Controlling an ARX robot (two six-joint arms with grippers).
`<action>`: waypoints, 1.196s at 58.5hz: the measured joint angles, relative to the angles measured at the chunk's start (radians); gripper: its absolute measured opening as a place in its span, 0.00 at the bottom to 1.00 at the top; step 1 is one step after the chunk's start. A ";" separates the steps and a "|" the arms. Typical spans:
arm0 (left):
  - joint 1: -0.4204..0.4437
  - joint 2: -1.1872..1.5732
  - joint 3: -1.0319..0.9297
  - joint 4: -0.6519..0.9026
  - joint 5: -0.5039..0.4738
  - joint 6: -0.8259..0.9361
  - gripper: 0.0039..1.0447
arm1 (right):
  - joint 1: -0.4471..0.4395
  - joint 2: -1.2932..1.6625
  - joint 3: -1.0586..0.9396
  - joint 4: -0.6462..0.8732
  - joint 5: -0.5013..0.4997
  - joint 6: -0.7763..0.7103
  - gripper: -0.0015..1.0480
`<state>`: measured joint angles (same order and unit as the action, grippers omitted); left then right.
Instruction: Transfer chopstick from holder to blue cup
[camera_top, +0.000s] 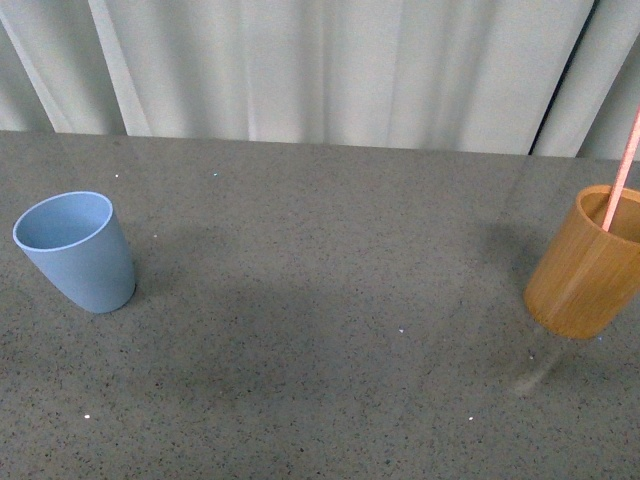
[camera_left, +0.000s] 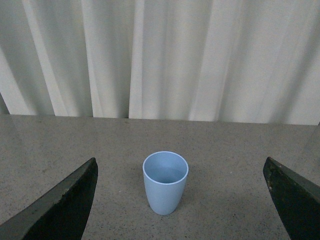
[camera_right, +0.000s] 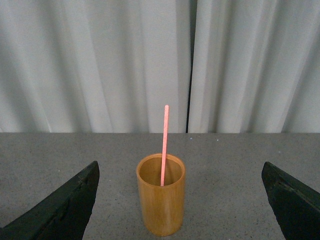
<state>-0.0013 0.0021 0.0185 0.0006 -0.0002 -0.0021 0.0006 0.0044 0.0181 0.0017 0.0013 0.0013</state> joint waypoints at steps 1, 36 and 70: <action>0.000 0.000 0.000 0.000 0.000 0.000 0.94 | 0.000 0.000 0.000 0.000 0.000 0.000 0.90; 0.000 0.000 0.000 0.000 0.000 0.000 0.94 | 0.000 0.000 0.000 0.000 0.000 0.000 0.90; 0.007 0.034 0.022 -0.069 0.009 -0.011 0.94 | 0.000 0.000 0.000 0.000 0.000 0.000 0.90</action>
<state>0.0055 0.0360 0.0406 -0.0681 0.0086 -0.0132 0.0006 0.0044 0.0181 0.0017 0.0017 0.0013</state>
